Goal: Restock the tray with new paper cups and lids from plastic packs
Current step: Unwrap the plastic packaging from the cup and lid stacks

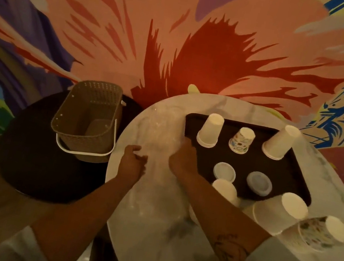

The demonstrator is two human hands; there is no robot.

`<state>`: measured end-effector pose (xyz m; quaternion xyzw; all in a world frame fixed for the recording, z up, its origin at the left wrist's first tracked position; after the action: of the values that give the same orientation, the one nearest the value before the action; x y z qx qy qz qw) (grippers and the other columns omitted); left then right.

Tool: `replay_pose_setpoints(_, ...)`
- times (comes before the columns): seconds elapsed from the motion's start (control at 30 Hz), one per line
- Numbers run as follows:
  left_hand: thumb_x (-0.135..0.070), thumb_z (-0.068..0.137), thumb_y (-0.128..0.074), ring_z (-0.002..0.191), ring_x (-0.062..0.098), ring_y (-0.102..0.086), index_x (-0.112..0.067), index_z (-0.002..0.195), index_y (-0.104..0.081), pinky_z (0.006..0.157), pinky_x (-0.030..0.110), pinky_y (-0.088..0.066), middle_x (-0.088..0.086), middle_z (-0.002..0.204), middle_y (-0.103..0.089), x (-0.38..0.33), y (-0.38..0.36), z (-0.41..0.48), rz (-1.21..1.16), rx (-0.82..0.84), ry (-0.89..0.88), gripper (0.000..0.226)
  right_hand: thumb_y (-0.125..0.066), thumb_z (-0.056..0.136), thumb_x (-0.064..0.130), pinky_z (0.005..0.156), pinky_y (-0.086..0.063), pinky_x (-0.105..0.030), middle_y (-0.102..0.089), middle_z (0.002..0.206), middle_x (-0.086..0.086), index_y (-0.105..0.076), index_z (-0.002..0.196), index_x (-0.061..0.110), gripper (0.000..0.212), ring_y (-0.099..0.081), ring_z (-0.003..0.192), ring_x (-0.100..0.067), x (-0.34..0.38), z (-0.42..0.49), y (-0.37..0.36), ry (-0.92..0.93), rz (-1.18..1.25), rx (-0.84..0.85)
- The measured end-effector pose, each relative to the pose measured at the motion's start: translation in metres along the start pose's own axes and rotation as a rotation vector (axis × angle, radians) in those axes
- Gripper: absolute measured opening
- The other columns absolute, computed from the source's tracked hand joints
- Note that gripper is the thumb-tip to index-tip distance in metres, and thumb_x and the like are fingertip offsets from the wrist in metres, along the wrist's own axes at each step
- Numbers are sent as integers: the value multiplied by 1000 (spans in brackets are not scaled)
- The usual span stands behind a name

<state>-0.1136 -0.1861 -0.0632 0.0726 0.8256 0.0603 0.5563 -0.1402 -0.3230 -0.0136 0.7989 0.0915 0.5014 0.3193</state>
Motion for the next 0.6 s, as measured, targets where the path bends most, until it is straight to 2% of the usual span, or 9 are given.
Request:
replay_pose_setpoints(0.07,-1,90,-48,72,27,-54,-9,128,-37,69,38,-53,10,83,-54,19,4,7,170,25,-20,40,-42,95,7,108,-33,-36,-23,151,-15,-20,147,18,58,-32,136,-33,-14,2,-19,-22,-119,57)
replay_pose_setpoints(0.1,0,89,-48,79,29,-54,-9,132,-35,78,45,-52,9,83,-54,25,6,9,226,34,-47,46,-39,96,7,108,-32,-37,-22,151,-16,-19,147,18,57,-31,136,-33,-19,3,-26,-29,-157,69)
replay_pose_setpoints(0.13,3,88,-47,82,29,-53,-9,134,-34,82,47,-50,8,80,-53,28,7,8,238,48,-68,49,-38,96,9,108,-33,-39,-23,150,-17,-19,147,19,55,-32,135,-34,-24,4,-31,-31,-190,71)
replay_pose_setpoints(0.2,3,88,-50,88,30,-53,-9,134,-37,87,42,-46,10,86,-55,33,9,9,339,55,-132,50,-33,98,12,108,-34,-41,-25,147,-16,-20,147,20,52,-33,133,-35,-33,8,-41,-31,-265,76)
replay_pose_setpoints(0.27,-11,88,-57,104,34,-53,-16,135,-41,96,39,-40,19,113,-52,39,10,10,553,55,-188,50,-31,98,13,109,-33,-43,-23,147,-16,-20,147,21,51,-29,134,-35,-41,9,-48,-27,-371,104)
replay_pose_setpoints(0.33,-24,89,-59,117,36,-47,-23,138,-39,104,40,-34,19,128,-44,44,11,11,654,88,-195,53,-32,97,15,110,-32,-45,-21,149,-15,-20,147,20,52,-25,136,-35,-46,7,-54,-6,-460,133)
replay_pose_setpoints(0.5,-38,87,-59,133,32,-30,-23,147,-21,111,39,-25,14,145,-29,56,6,15,866,232,-231,72,-38,94,12,106,-35,-44,-32,143,-13,-30,140,11,47,-29,133,-34,-51,7,-73,76,-572,206)
replay_pose_setpoints(0.6,-39,85,-61,136,33,-25,-23,148,-18,111,39,-22,14,149,-21,55,6,18,927,265,-199,77,-40,93,11,111,-27,-43,-28,147,-15,-27,143,9,51,-24,138,-35,-48,9,-71,95,-521,258)
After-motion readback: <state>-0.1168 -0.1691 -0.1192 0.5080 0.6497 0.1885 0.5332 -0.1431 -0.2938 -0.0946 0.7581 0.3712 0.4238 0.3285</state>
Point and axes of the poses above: each hand's wrist, its own z-axis towards the middle knuckle, its own y-axis out of the back of the hand, x = y × z, the point moved 3 cm from there along z, towards the middle knuckle
